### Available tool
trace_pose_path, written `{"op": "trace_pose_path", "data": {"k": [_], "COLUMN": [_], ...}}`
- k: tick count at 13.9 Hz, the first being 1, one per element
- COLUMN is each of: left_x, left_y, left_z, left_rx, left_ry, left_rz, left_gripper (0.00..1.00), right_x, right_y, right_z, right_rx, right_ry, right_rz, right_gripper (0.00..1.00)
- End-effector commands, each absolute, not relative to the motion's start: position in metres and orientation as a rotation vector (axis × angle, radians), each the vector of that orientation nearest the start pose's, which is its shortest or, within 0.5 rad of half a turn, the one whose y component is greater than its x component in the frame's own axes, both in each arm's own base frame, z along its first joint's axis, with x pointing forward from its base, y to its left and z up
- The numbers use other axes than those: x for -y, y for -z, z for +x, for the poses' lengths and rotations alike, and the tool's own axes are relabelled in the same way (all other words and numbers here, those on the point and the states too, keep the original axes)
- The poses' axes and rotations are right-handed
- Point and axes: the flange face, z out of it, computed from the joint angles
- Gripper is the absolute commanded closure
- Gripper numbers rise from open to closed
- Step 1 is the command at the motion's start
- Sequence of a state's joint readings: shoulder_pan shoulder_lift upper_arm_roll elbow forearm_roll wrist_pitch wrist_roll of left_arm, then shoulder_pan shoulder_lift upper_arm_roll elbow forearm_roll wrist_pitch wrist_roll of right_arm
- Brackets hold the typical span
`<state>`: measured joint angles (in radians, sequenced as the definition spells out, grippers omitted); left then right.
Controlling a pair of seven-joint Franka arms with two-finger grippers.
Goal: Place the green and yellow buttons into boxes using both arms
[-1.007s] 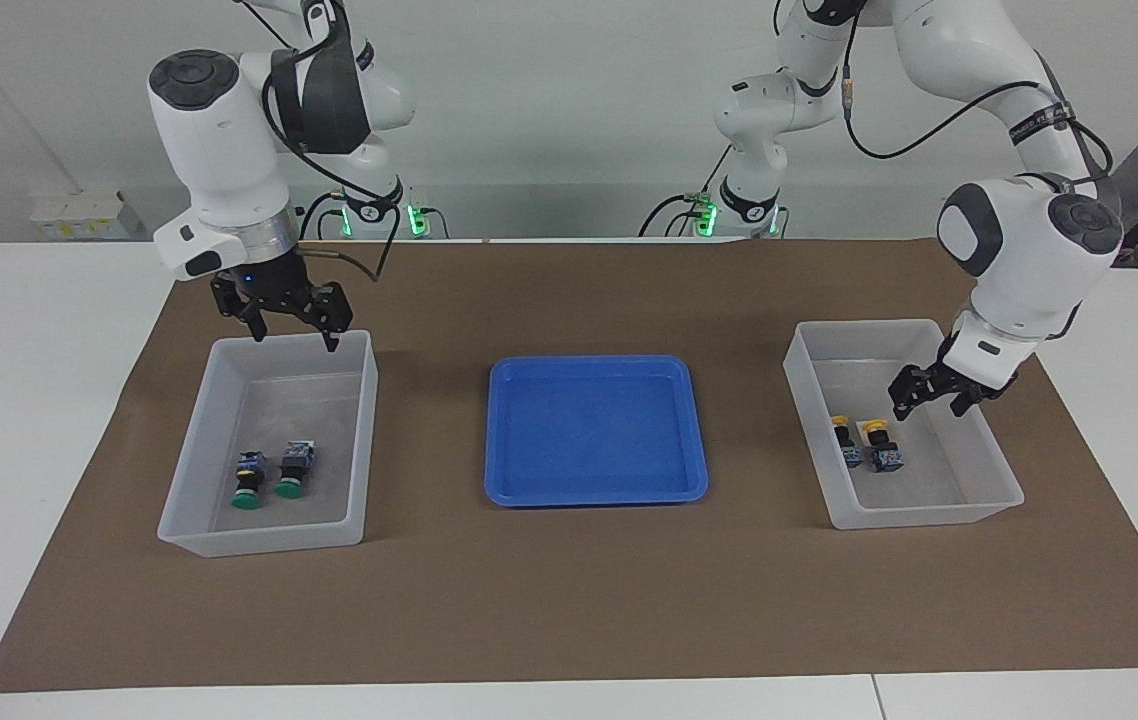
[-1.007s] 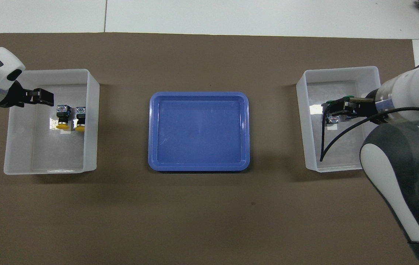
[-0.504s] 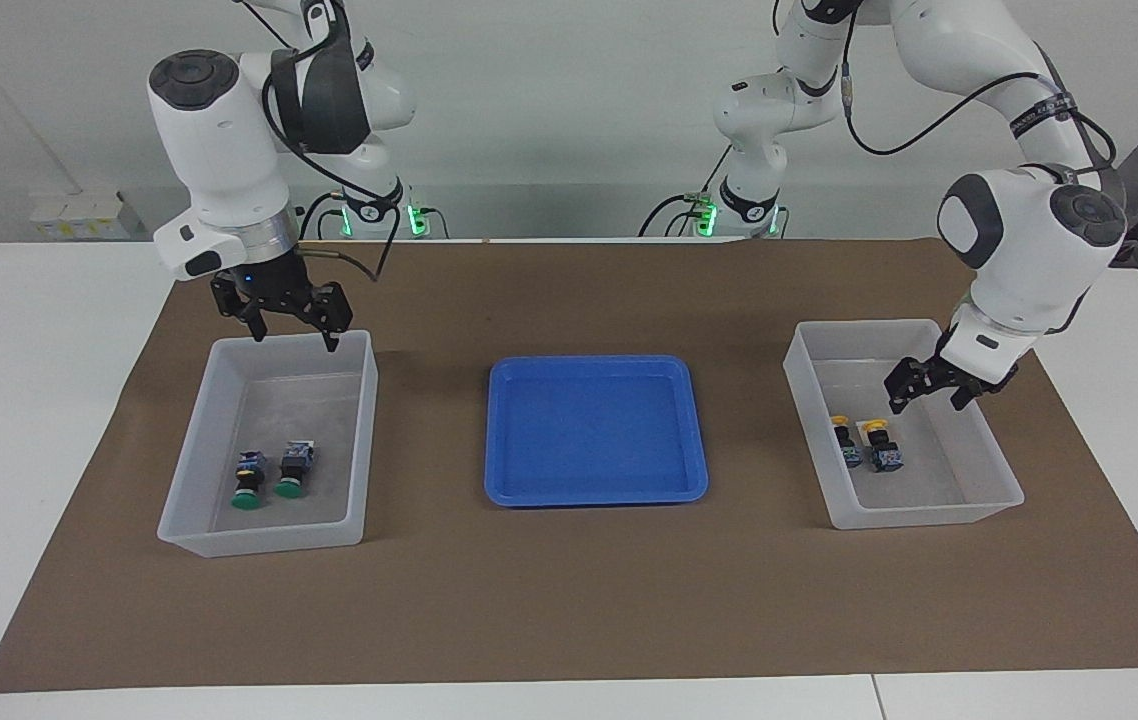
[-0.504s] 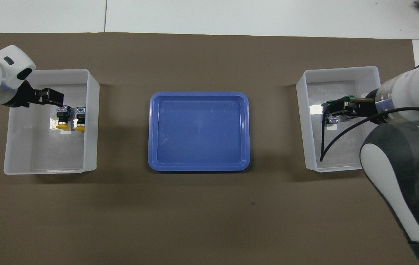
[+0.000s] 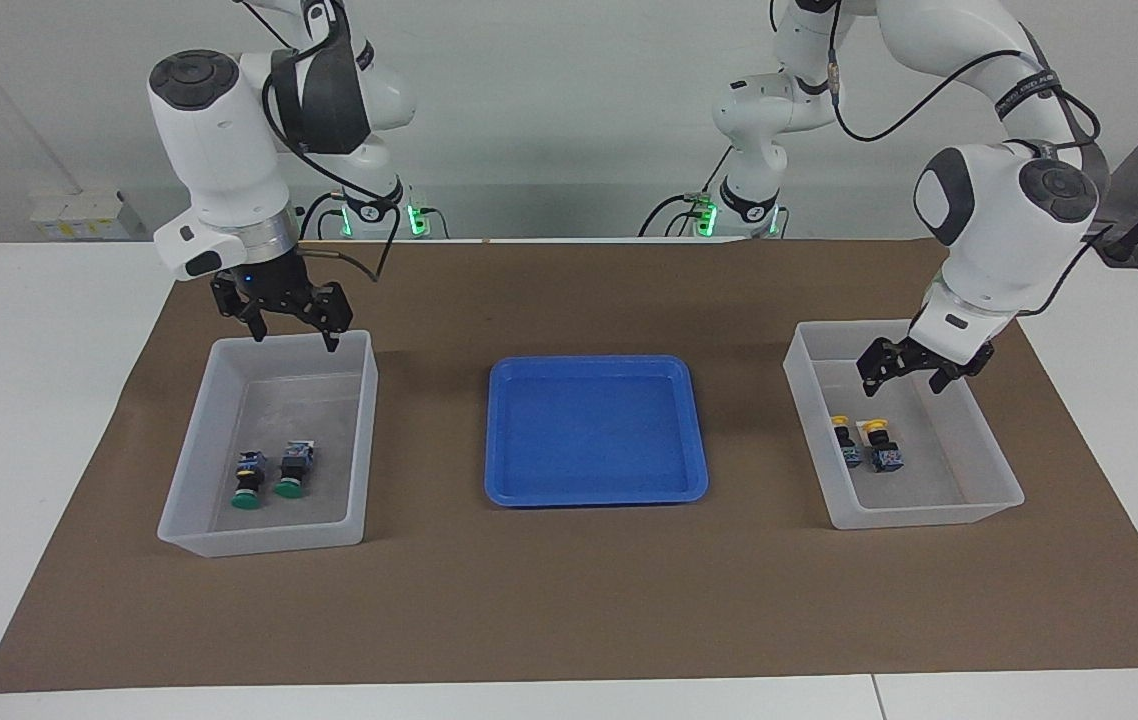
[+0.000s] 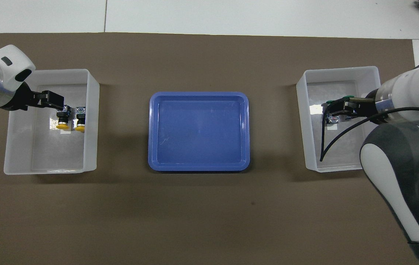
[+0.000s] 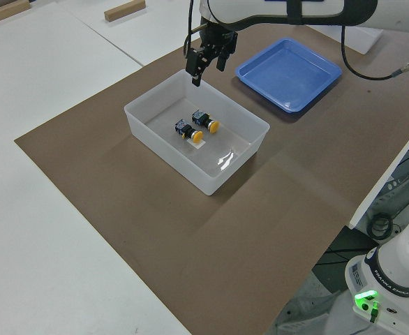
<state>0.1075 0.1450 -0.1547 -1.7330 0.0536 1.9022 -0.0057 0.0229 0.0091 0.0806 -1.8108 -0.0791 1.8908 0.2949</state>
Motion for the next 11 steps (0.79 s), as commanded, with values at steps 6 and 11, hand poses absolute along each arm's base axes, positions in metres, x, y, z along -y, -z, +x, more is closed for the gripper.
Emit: {"op": "trace_pose_path", "data": {"k": [6, 11], "left_x": [0.023, 0.024], "left_y": [-0.515, -0.519], "left_z": [0.596, 0.595], "left_rx": [-0.092, -0.092], "left_ry": [0.045, 0.056], "left_rz": [-3.088, -3.086], "left_gripper": [0.00, 0.00], "right_x": [-0.053, -0.053], "right_y": [-0.533, -0.533], "right_z": [0.568, 0.568], "right_rx": [-0.291, -0.291], "right_ry": [0.127, 0.127], "right_rz": [-3.159, -3.159], "right_gripper": [0.00, 0.00]}}
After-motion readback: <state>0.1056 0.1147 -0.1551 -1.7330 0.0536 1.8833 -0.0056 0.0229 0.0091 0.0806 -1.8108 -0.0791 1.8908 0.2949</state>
